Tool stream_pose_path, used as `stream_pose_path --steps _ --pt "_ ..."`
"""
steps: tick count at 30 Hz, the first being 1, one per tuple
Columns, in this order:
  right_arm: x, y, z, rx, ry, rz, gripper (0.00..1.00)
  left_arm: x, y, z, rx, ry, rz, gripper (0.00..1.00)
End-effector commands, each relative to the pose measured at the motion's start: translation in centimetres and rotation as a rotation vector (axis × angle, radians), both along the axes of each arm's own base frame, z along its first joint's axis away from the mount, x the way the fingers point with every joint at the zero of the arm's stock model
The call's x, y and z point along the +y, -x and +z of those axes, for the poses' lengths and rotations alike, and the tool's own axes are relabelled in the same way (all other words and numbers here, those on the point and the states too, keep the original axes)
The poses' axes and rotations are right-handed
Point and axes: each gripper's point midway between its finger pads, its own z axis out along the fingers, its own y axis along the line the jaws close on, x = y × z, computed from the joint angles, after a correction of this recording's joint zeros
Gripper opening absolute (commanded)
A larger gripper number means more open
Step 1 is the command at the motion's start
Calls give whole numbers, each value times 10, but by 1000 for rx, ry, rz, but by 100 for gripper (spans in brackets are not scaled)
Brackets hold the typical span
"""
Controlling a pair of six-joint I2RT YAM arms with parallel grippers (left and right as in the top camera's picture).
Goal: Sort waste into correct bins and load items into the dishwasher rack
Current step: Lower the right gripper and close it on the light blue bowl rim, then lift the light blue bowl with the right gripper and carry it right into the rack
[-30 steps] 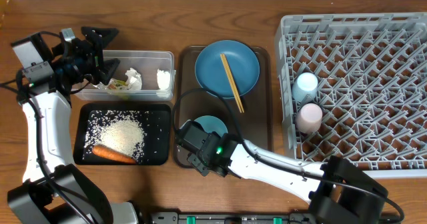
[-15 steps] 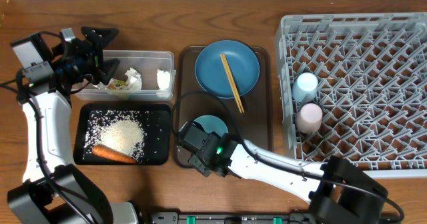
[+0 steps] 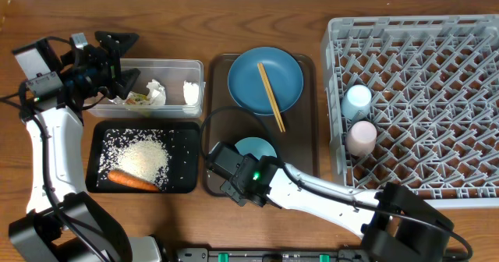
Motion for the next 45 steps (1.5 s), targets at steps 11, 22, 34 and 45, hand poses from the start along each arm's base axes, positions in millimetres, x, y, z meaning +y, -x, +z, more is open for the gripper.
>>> stream_pose_path --steps 11,22,34,45 --pt "28 23 66 202 -276 82 1 -1 1 -1 1 9 -7 98" --pt "-30 -23 218 -7 -649 30 1 -1 1 -1 1 9 -7 98" --pt "-173 -132 308 -368 -901 -143 1 -1 1 -1 1 9 -7 98" --pt "-238 -213 289 -394 -1072 -92 1 -1 1 -1 1 9 -7 98"
